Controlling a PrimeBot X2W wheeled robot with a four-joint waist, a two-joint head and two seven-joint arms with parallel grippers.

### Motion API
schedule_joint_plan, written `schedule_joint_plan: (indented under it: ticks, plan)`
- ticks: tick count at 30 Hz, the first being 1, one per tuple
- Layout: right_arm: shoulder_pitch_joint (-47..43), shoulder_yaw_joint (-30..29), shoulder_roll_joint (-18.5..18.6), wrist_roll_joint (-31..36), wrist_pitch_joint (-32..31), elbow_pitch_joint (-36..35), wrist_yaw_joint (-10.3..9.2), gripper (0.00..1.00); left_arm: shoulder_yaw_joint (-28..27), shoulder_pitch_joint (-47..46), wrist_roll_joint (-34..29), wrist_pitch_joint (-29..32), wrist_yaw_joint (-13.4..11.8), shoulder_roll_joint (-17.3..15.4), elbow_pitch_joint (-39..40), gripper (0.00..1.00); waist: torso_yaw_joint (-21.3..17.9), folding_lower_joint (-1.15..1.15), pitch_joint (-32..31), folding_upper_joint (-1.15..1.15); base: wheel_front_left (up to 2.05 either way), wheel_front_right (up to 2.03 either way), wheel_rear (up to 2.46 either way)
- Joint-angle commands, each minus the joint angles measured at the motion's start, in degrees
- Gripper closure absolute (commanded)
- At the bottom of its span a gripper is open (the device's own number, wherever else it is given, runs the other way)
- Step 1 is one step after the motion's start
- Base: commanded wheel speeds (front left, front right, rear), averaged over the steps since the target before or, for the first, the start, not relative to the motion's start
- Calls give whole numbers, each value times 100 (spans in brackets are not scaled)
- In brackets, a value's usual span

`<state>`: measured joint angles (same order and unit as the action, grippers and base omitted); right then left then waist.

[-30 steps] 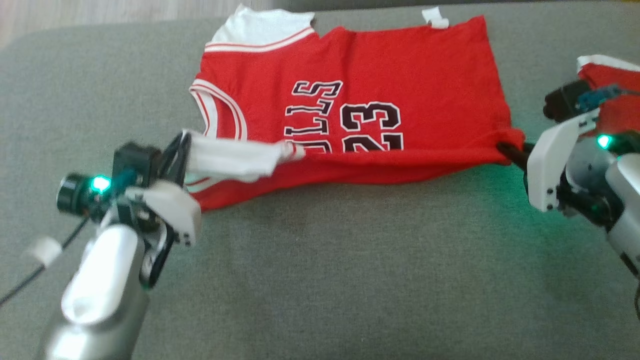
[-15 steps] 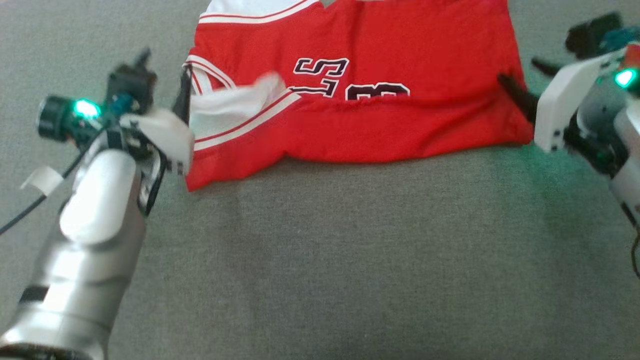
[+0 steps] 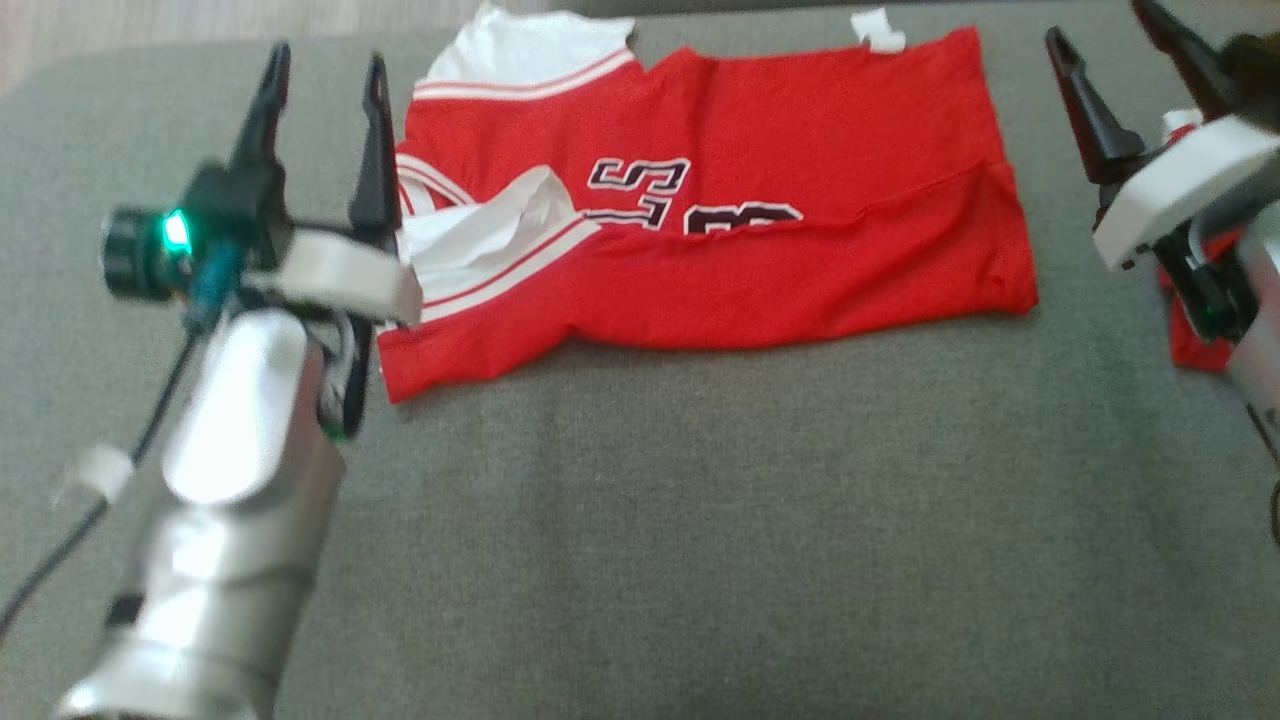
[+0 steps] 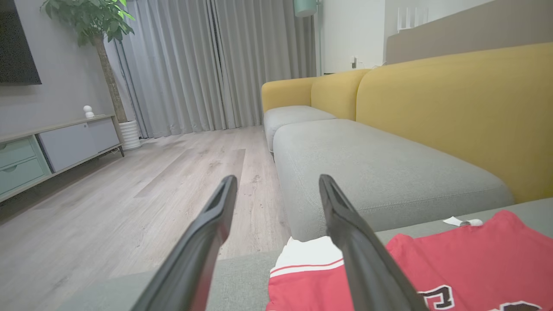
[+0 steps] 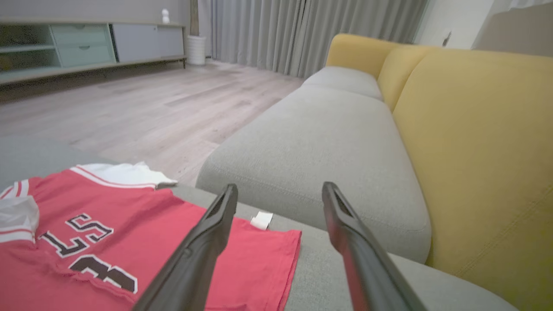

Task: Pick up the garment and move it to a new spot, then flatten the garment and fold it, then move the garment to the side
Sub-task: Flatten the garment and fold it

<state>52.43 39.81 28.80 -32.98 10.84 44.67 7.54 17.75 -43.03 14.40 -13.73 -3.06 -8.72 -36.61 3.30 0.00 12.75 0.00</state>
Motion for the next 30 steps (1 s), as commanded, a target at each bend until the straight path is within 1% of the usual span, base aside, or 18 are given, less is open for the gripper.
schedule_joint_plan:
  ticks: [1,5,9,15,19,23,26,30]
  plan:
    - [-244,-205,-62,142,206,-44,-5,0,-241,117,54,-79,-47,-139,336,0,-29,0,-198,0,0,0,0]
    - [-724,-938,-307,610,393,-77,-5,0,-397,788,148,-120,-189,-36,895,0,-66,0,-438,0,0,0,0]
    - [-1431,-1675,-623,1127,412,-358,-5,0,-527,1513,209,-125,-276,126,1457,0,-80,0,-625,0,0,0,0]
    - [-2420,-2439,-1188,1728,398,-596,-5,0,-600,2345,226,-126,-334,293,1663,0,-112,0,-775,0,0,0,0]
    - [-2708,-2814,-1451,2004,325,-848,-5,0,-569,2508,168,-126,-330,328,1569,0,-144,0,-736,0,0,0,0]
    - [-2793,-2972,-1583,2182,215,-1124,-5,0,-528,2432,142,-74,-306,295,1324,0,-197,0,-646,0,0,0,0]
    - [-2819,-3058,-1670,2308,78,-1450,-5,0,-475,2270,134,183,-288,252,972,0,-267,0,-523,0,0,0,0]
    - [-2817,-3098,-1732,2396,-104,-1853,-5,0,-499,2000,126,570,-426,196,391,0,-383,0,-319,0,0,0,0]
